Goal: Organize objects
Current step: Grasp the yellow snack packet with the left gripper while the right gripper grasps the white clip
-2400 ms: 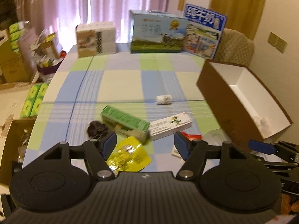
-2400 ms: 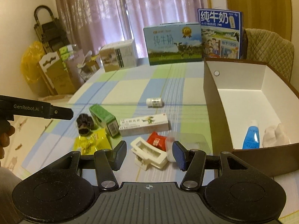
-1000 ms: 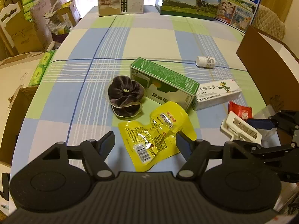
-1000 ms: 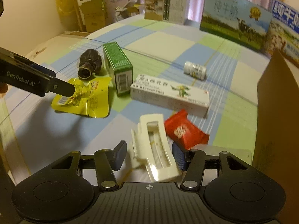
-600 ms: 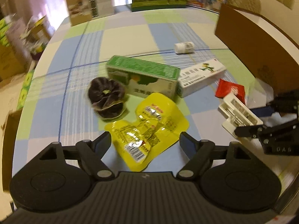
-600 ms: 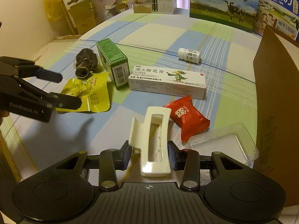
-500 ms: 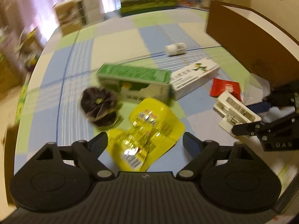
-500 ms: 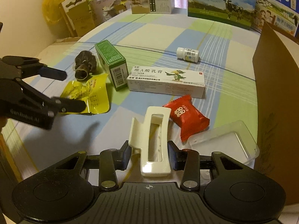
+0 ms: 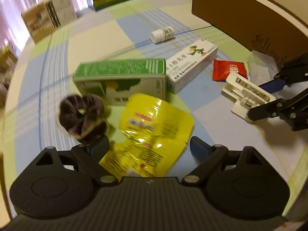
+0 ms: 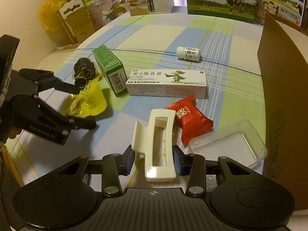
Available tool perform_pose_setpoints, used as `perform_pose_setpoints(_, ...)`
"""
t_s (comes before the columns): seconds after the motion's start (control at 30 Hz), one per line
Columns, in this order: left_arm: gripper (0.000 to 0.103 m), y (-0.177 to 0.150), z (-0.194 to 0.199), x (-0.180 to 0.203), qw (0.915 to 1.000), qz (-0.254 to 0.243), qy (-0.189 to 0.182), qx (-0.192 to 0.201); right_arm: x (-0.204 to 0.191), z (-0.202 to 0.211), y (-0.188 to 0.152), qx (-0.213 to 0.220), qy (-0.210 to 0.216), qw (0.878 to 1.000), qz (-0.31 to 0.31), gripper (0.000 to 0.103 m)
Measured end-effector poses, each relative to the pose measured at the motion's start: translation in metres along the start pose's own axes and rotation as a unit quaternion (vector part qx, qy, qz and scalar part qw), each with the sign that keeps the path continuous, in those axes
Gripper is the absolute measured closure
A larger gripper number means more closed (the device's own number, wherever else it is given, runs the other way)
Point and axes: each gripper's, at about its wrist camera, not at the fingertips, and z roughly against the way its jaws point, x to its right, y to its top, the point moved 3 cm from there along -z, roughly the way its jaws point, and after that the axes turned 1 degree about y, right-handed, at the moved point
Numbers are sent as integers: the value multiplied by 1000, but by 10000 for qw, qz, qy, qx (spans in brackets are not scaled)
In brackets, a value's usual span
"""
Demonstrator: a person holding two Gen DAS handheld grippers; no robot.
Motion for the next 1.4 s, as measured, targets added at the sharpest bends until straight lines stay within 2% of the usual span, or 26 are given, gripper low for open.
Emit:
perform_pose_setpoints(0.1,16,-4,5,7,10000,-26,13,-44,0,0,0,-6,4,10000,-16,65)
perform_pose_setpoints(0.23,26,-5,12,14,9993,319,-95,-153,0,1,0,-13,-2,10000,-11,65)
perform_pose_setpoints(0.37,25,2,9,6,9977,637,216,-92,0,1,-1,-8,6,10000,-24,65)
perform_pose_setpoints(0.43,24,7,7,3,9972,706,221,-51,0,1,0,-13,15,10000,-42,65)
perform_pose_setpoints(0.67,23,11,-4,11,9983,531,214,-60,1,0,1,5,22,10000,-71,65)
perform_pose_setpoints(0.73,33,12,-6,11,9983,569,155,-33,2,-1,1,9,21,10000,-74,65)
perform_pose_setpoints(0.87,36,12,-5,11,9980,625,95,-9,2,-1,1,5,23,10000,-75,65)
perform_pose_setpoints(1.0,50,11,-1,15,9983,586,46,11,2,0,2,6,24,10000,-69,65)
perform_pose_setpoints(1.4,56,8,6,26,9988,476,2,-55,1,0,3,52,2,10000,13,65)
